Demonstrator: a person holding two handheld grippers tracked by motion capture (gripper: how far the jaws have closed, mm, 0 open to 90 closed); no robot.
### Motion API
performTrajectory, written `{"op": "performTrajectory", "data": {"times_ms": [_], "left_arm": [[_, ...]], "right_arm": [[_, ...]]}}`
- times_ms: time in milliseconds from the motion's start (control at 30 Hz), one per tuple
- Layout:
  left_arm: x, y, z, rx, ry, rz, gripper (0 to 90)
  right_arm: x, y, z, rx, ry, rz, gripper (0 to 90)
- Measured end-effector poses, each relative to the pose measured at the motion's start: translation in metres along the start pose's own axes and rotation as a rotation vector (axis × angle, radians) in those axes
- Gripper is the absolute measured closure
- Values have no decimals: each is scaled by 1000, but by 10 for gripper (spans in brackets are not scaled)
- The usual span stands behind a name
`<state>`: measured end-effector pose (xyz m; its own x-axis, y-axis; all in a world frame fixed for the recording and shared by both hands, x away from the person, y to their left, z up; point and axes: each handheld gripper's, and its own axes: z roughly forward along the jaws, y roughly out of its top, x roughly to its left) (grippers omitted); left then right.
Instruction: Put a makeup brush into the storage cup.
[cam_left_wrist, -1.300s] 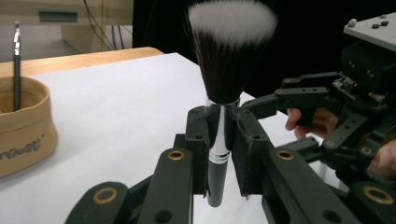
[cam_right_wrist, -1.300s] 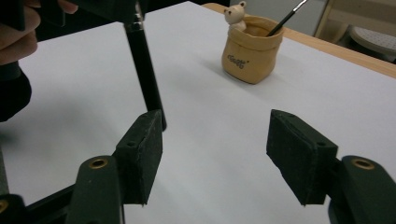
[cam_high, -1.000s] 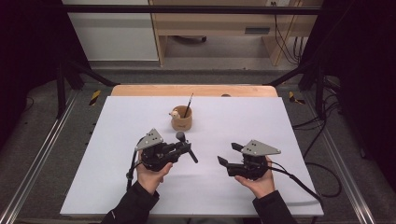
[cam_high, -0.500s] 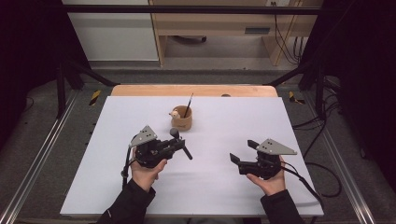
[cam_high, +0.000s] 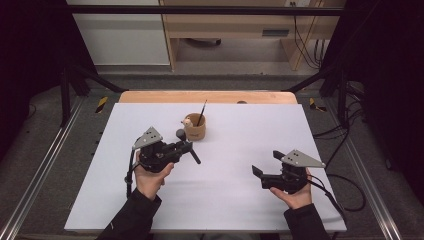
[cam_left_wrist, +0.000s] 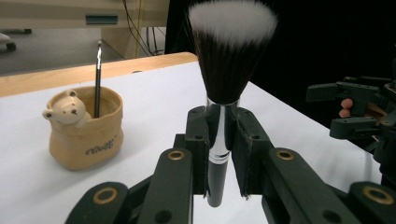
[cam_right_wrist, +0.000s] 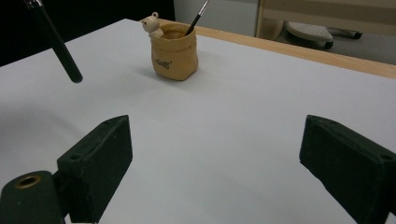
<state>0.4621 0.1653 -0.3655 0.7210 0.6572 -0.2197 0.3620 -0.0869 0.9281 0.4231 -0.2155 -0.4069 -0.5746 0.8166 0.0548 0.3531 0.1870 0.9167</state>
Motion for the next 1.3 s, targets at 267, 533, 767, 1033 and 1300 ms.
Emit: {"op": "performTrajectory", "data": {"times_ms": [267,533,767,1033,1300], "left_arm": [[6,19,-2,3,41,36,772],[9,31,4,19,63,62,772],[15,36,13,30,78,58,772],[21,44,22,32,91,53,772],[28,51,31,36,107,45,772]], "right_arm": [[-4,0,-3,-11,3,29,92],[-8,-1,-6,-11,-4,40,94],[-9,-2,-6,-5,-6,39,91],[-10,-2,-6,-2,-16,35,76],[-10,-1,-6,5,-20,37,62]]}}
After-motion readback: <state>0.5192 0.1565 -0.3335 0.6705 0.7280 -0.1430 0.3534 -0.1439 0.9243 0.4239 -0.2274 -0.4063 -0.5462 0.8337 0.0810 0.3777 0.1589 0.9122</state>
